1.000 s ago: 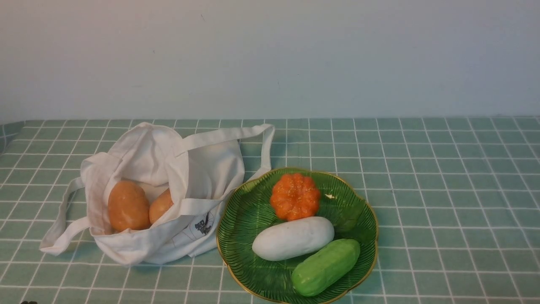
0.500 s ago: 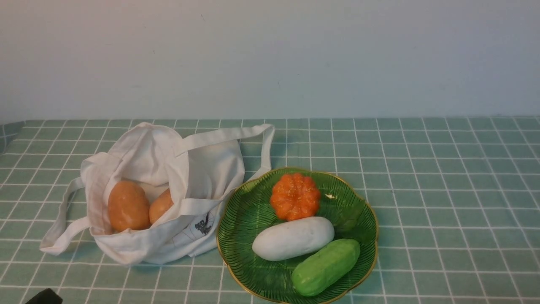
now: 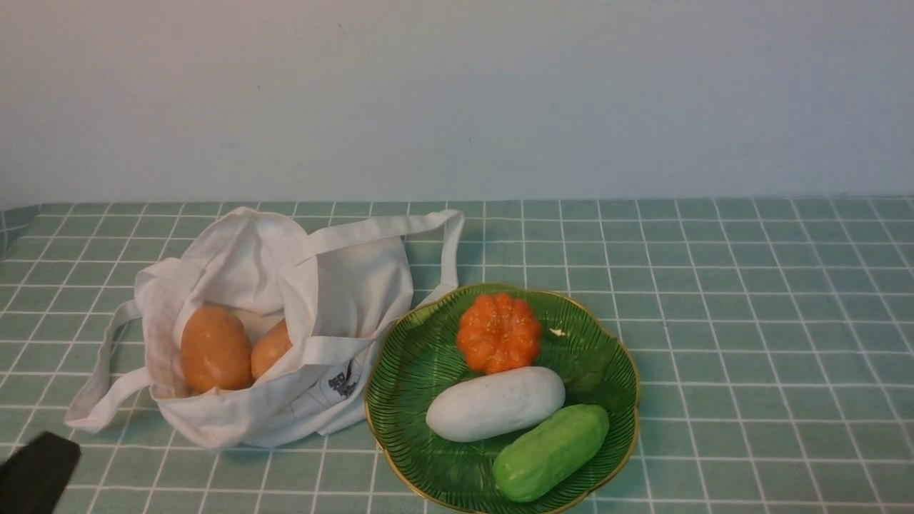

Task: Take vegetables from cloth bag on blue coffee tablecloth place on plate.
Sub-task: 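Reach into the cloth bag and grasp the potato inside with the left gripper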

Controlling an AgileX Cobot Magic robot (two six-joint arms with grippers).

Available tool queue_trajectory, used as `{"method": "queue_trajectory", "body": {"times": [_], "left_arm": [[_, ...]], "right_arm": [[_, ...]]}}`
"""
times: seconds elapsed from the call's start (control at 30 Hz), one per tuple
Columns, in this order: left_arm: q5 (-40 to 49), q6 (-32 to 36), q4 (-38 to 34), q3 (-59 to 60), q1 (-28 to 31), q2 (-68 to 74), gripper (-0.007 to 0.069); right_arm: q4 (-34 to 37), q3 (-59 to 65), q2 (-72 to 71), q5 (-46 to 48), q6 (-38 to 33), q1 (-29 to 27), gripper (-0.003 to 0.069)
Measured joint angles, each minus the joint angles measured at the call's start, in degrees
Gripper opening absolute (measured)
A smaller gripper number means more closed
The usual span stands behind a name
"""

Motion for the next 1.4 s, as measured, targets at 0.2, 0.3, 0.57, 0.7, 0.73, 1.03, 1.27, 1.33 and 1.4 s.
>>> {"method": "queue_trajectory", "body": {"times": [0.2,0.3,0.57,0.7,0.73,1.03,1.27,1.33,1.4], "left_arm": [[13.37,18.71,5.35,-18.70,0.00,14.96,-0.0005],[26.00,22.67,11.96,-25.90,0.00,28.27,-0.0005],[43.28,24.01,31.28,-42.02,0.00,62.24,-0.0005],[44.32,24.49,33.34,-50.05,0.00,76.30,-0.0004],[44.48,25.01,33.47,-52.48,0.00,80.53,-0.0002],[44.27,29.09,34.49,-62.20,0.00,97.89,0.0040],[37.72,31.71,35.04,-63.05,0.00,101.75,0.0090],[37.65,31.86,35.04,-63.05,-0.20,102.13,0.0118],[37.65,31.98,35.20,-63.05,-0.86,102.33,0.0162]], "right_arm": [[0.00,0.00,0.00,0.00,0.00,0.00,-0.0016],[0.00,0.00,0.00,0.00,0.00,0.00,-0.0016],[0.00,0.00,0.00,0.00,0.00,0.00,-0.0016],[0.00,0.00,0.00,0.00,0.00,0.00,-0.0016],[0.00,0.00,0.00,0.00,0.00,0.00,-0.0016],[0.00,0.00,0.00,0.00,0.00,0.00,-0.0016],[0.00,0.00,0.00,0.00,0.00,0.00,-0.0016],[0.00,0.00,0.00,0.00,0.00,0.00,-0.0016],[0.00,0.00,0.00,0.00,0.00,0.00,-0.0016]]}}
